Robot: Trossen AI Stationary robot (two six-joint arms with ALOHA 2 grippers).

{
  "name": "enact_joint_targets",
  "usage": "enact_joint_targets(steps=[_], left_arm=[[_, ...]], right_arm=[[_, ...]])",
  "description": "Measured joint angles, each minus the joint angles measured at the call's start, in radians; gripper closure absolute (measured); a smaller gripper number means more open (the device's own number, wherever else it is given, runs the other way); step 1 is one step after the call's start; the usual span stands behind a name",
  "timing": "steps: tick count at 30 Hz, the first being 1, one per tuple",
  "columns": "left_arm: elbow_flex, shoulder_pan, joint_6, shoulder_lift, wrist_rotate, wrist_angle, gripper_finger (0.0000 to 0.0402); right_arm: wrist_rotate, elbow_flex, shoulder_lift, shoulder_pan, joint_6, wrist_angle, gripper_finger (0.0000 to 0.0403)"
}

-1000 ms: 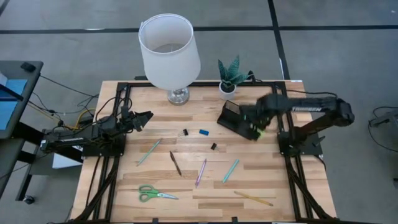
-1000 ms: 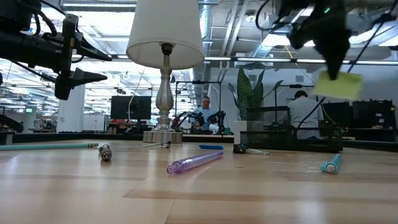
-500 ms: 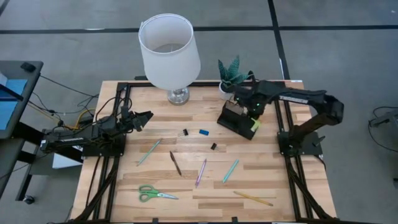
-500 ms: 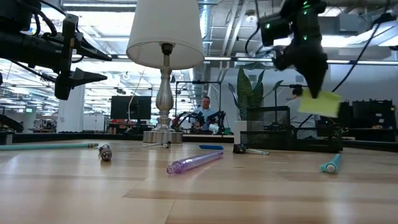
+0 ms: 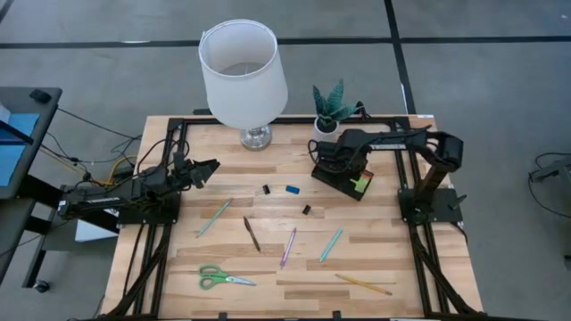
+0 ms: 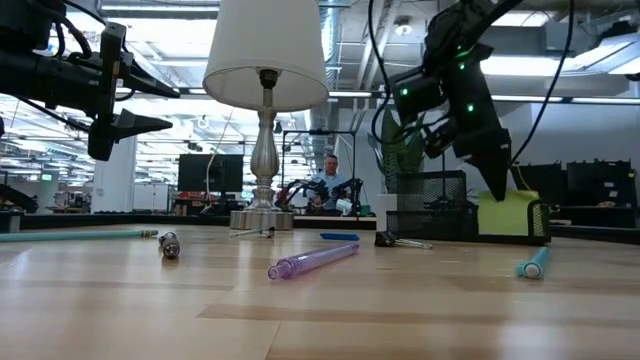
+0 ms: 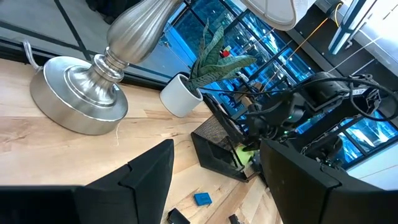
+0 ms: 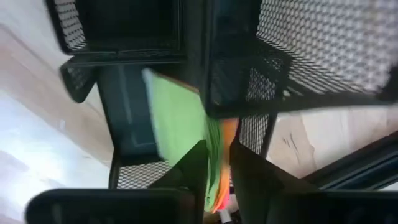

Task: Pick and place office supplies into organizer
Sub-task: Put the green sticky notes into the black organizer, then put the blue eraser into the black organizer

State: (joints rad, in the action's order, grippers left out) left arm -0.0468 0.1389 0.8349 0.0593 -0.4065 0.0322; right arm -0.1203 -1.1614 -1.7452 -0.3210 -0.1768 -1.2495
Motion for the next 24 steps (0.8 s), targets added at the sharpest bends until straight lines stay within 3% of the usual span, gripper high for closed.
enact_joint_targets(steps=[12, 19, 24], left_arm=[[0.0, 0.0, 0.042, 0.0, 0.0, -0.005, 0.017], [-0.007, -0.001, 0.018, 0.001, 0.095, -0.097, 0.0171], [-0.099, -0.001, -0.087, 0.065, 0.174, -0.109, 0.0189]], right_arm=[[0.006, -0.017, -0.025, 0.001, 0.01, -0.047, 0.0274], [0.007, -0.166, 0.119, 0.011, -0.085, -0.32, 0.0284], [0.061, -0.281, 0.299, 0.067, -0.104, -0.257, 0.0288]])
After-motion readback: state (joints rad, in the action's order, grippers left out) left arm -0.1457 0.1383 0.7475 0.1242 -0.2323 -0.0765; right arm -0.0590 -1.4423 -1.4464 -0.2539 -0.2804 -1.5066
